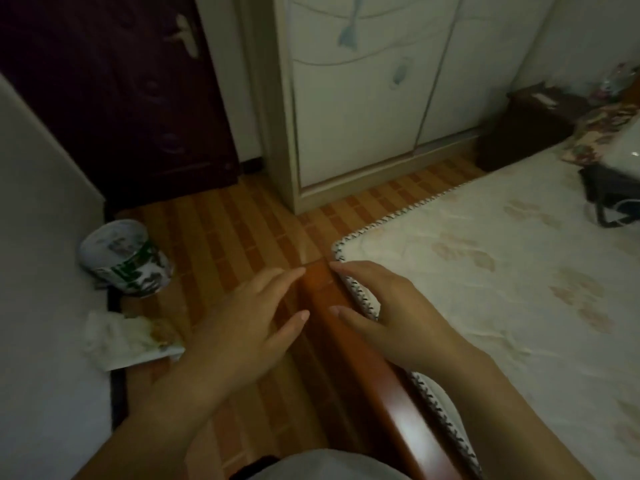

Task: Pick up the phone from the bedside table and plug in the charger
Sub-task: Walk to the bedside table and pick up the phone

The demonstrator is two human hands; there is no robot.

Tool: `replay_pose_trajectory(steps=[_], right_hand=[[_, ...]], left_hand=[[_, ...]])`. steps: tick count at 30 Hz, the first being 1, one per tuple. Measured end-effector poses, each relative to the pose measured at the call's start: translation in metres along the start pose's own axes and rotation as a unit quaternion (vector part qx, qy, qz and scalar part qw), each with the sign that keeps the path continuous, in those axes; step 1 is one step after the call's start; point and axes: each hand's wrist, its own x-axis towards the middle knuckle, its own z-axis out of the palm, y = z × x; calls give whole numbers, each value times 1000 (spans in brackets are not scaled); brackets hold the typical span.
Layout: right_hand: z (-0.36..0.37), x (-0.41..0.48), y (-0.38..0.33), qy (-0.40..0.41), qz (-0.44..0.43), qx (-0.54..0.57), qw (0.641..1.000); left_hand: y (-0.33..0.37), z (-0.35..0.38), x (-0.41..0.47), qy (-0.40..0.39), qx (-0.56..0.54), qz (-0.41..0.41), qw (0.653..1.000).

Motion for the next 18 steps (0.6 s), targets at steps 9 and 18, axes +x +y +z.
replay_pose_trajectory(steps=[9,18], right_hand=[[85,110,-83,-120,-125,-41,984],[137,215,-101,-209,-169,13,963]], left_hand=[[-115,-56,-59,89,-9,-130,988],[-203,-80,-56,128,-58,-235,962]])
